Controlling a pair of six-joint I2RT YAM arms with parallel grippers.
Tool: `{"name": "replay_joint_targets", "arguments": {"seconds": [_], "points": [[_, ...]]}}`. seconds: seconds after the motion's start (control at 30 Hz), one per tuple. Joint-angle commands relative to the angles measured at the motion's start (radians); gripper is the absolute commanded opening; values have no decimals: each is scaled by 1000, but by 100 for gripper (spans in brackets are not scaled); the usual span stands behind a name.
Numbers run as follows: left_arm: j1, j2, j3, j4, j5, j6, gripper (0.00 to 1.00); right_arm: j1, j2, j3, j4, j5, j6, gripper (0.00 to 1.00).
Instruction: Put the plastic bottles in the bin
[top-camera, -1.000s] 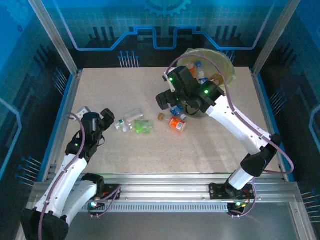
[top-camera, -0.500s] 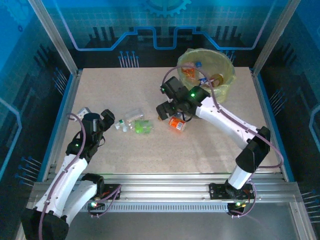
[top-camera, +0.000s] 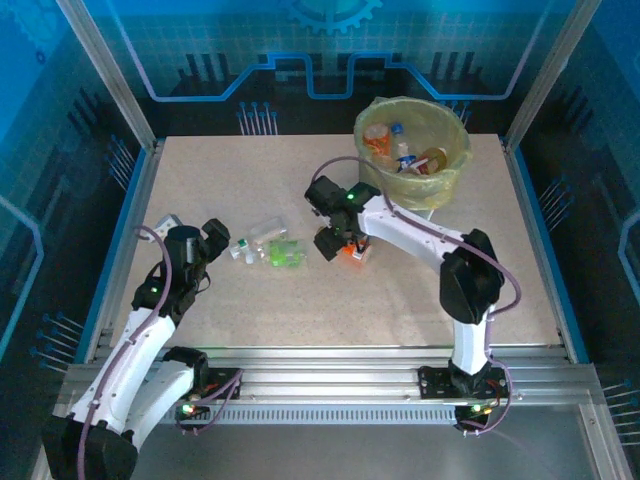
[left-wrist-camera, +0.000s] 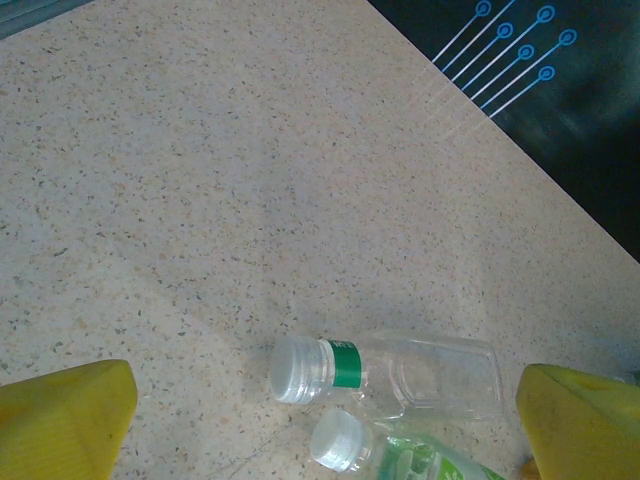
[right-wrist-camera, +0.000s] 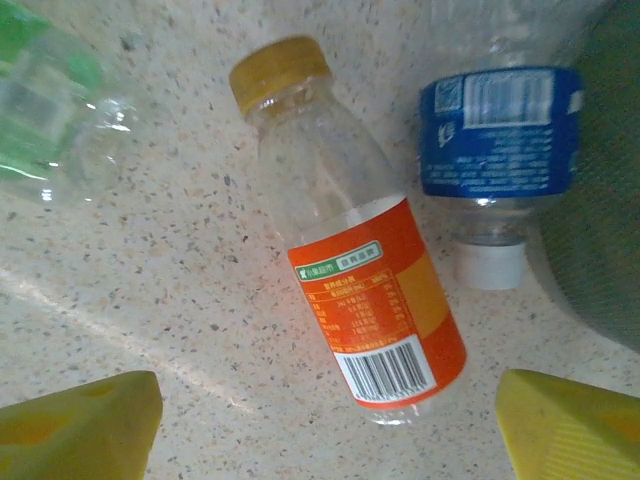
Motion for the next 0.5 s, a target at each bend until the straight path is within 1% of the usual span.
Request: {"name": "replay_joint_targets", "arguments": {"seconds": [0.0, 0.2, 0.47], "points": [[11, 5, -11, 20, 14, -14, 99, -9, 48, 58, -28, 8, -31, 83], [11, 6, -14, 20, 10, -13, 99, -17, 125, 96, -33, 23, -57, 77], [11, 10, -13, 23, 6, -12, 99, -28, 190, 126, -31, 41, -83, 76]]}}
